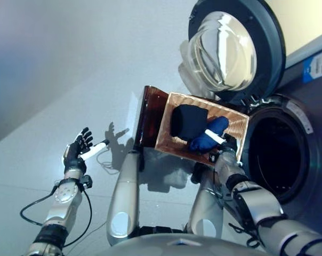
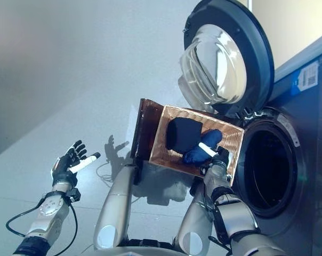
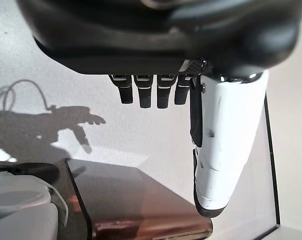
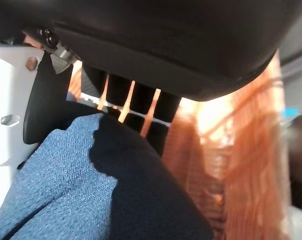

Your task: Pick up the clothes and place them into the washing machine

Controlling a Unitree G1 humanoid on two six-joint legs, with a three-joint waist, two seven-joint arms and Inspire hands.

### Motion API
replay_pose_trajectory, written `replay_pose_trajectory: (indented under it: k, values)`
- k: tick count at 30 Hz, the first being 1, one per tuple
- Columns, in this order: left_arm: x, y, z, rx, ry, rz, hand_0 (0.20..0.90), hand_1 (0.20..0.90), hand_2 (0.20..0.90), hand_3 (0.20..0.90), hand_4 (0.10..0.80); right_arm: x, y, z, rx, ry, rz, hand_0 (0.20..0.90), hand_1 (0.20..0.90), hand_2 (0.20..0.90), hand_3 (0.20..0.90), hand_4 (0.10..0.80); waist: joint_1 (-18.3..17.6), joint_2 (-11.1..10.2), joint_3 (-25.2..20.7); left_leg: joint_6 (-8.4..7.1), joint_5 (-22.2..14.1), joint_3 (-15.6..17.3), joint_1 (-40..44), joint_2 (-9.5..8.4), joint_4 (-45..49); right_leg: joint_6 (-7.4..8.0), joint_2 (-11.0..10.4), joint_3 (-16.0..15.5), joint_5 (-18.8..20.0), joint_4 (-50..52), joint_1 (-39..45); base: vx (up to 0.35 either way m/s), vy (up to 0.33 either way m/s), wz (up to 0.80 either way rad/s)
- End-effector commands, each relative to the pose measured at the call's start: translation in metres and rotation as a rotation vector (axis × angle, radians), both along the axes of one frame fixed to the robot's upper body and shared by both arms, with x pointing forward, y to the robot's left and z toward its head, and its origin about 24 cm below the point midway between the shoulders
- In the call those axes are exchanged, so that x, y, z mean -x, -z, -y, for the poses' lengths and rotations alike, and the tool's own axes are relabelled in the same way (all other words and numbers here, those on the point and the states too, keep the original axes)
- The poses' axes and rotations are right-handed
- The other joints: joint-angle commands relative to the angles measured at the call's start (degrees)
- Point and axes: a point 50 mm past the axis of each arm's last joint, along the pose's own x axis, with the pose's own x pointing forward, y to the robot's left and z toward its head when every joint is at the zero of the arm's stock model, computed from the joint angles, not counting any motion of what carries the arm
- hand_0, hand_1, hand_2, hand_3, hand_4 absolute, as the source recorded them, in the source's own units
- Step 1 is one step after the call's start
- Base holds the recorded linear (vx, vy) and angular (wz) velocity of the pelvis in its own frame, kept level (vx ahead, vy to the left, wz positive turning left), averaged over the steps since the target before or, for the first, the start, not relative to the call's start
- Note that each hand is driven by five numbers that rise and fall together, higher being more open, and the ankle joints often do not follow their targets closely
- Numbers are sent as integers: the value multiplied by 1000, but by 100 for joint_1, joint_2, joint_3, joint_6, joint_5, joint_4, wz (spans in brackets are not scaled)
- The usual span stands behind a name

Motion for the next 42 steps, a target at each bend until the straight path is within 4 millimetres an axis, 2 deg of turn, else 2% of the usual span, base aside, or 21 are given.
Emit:
replay_pose_trajectory:
  k: [1,5,11,17,27,31,38,42]
  values:
    - [3,-20,-24,-50,-47,98,900,900,900,900,800,8,-14,44,-5,158,142,200,200,200,200,300,82,21,-144,-757,575,-386,272,429,-797,196,-388,152,1020,-962,346,0,0,0]
    - [5,-15,-22,-23,-37,88,900,900,900,900,800,20,-10,58,1,167,145,200,200,200,200,300,-8,36,-197,-792,611,-382,387,464,-887,217,-406,165,1039,-1010,427,-9,-10,-6]
    - [5,-9,-14,10,-21,78,900,900,900,900,800,34,-11,79,-38,273,195,200,200,200,200,300,-122,115,-220,-835,579,-364,487,534,-812,194,-385,266,990,-908,439,-11,2,-4]
    - [7,-5,-12,19,-8,60,900,900,900,900,800,35,-15,87,-52,321,223,200,200,200,200,300,-203,209,-227,-865,569,-305,595,583,-832,183,-361,392,973,-861,384,-17,11,-8]
    - [11,7,-2,70,-8,29,900,900,900,900,800,49,-27,115,-208,636,442,200,200,200,200,300,-415,454,-307,-917,584,-208,784,653,-944,185,-311,545,889,-839,374,-8,9,-8]
    - [9,6,3,81,12,35,900,900,900,900,800,45,-33,118,-187,618,452,200,200,200,200,300,-423,492,-292,-918,554,-237,725,673,-815,169,-289,581,837,-713,311,-25,-10,-2]
    - [6,3,9,85,35,50,900,900,900,900,800,35,-46,120,-210,632,527,200,200,200,200,300,-498,452,-252,-893,192,-323,491,735,-62,93,-229,809,482,18,46,-4,6,-4]
    - [9,3,6,89,7,45,900,900,900,900,800,36,-50,123,-301,760,633,200,200,200,200,300,-500,464,-256,-871,-77,-373,325,763,428,67,-247,909,234,470,-143,2,3,-1]
